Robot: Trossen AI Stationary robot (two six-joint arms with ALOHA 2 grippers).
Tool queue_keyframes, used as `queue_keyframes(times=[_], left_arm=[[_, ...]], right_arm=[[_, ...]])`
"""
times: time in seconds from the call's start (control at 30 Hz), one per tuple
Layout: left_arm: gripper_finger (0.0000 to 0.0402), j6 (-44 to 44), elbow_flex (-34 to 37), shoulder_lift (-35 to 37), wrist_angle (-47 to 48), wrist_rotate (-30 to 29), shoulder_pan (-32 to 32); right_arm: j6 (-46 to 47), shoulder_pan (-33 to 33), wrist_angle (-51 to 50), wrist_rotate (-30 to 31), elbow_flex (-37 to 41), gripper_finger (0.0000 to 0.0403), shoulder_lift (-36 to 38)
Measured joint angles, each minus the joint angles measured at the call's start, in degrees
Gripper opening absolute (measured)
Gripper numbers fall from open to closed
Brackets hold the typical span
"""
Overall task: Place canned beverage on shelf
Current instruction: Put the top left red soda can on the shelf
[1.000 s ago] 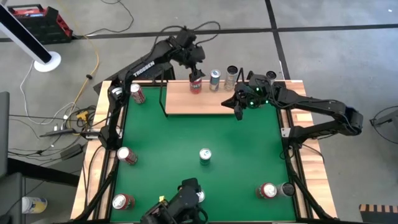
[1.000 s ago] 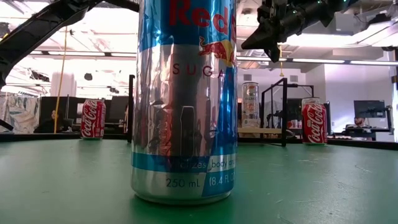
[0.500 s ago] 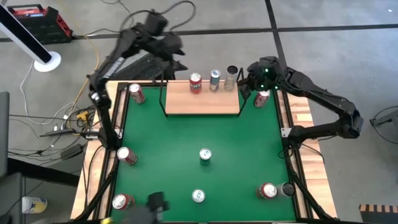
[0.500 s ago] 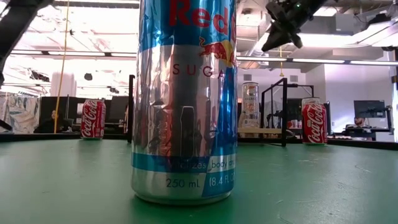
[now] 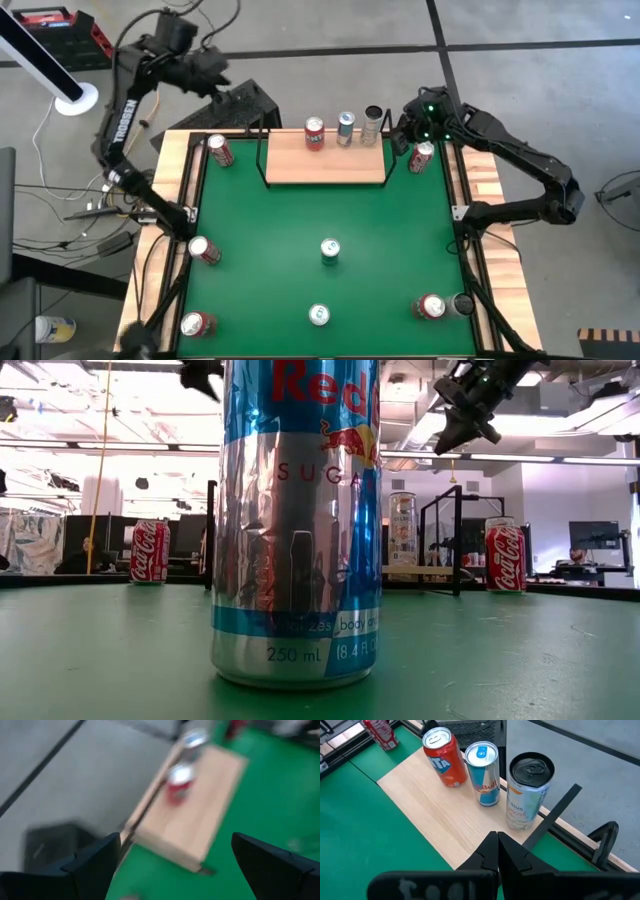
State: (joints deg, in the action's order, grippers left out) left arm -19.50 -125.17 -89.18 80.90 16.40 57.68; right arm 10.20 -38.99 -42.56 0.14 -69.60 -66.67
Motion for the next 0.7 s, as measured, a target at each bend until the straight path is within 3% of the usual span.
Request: queue_keyframes(times=[0.13, 0.37, 0.5, 0.7], left_arm=[[0.0366, 5.66, 16.42, 6.22, -4.11, -12.06, 4.35], [0.0366, 13.04, 39.38, 9.24, -14.14, -15.41, 8.05], [0.0366, 18.11, 44.56, 6.21, -17.33, -18.26, 8.08], [0.0366, 21.42, 45.25, 0.54, -17.29, -23.56, 7.04]], right_arm=[[0.13, 0.73, 1.31, -0.02, 0.0, 0.0025, 0.0], [-0.2, 1.09, 4.64, -1.29, 0.0, 0.0025, -0.02], [-0.26, 0.88, 5.7, -4.01, 0.0, 0.0025, -0.04], [-0.39, 0.57, 5.16, -6.13, 0.0, 0.0025, -0.04]])
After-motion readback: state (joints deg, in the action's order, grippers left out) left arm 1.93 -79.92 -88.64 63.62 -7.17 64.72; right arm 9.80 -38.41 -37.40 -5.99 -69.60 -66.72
